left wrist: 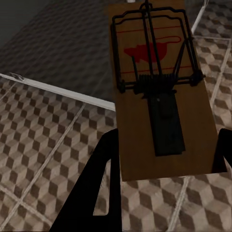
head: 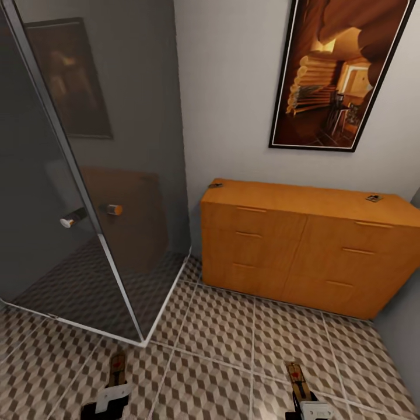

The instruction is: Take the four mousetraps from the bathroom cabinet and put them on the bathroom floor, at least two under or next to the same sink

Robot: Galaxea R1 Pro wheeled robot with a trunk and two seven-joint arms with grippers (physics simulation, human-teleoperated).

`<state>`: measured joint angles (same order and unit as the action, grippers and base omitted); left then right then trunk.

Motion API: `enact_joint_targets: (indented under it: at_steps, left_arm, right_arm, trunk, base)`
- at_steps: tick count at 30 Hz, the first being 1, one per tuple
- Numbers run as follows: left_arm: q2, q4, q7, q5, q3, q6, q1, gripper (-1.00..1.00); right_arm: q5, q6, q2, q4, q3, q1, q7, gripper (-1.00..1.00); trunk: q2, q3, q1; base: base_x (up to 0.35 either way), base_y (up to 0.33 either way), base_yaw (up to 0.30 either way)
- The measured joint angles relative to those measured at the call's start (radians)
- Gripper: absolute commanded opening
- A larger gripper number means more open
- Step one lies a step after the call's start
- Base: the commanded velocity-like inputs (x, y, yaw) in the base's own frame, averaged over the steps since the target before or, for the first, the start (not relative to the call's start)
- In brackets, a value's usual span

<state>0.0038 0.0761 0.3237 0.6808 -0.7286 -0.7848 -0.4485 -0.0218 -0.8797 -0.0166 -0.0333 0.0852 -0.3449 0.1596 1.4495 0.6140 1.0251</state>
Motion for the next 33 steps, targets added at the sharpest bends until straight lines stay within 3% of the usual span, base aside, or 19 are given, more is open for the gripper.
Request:
enact_joint_targets:
  at_steps: [23,33]
  left_arm:
    - [0.0,0.0,0.0,0.0,0.0,0.001,0.0,-1.0]
    - [0.0,0.0,0.0,0.0,0.0,0.002,0.0,-1.0]
  right_arm:
    - [0.0,-0.002,0.0,-0.001,0.0,0.0,0.0,-1.0]
    - [0.0,-0.006,0.0,-0.001,0.0,0.0,0.001,-1.0]
  trunk:
    - [0.0,0.0,0.0]
    - [0.0,0.0,0.0]
  base:
    - [0.0,0.0,0.288]
    - [0.0,0.0,0.097]
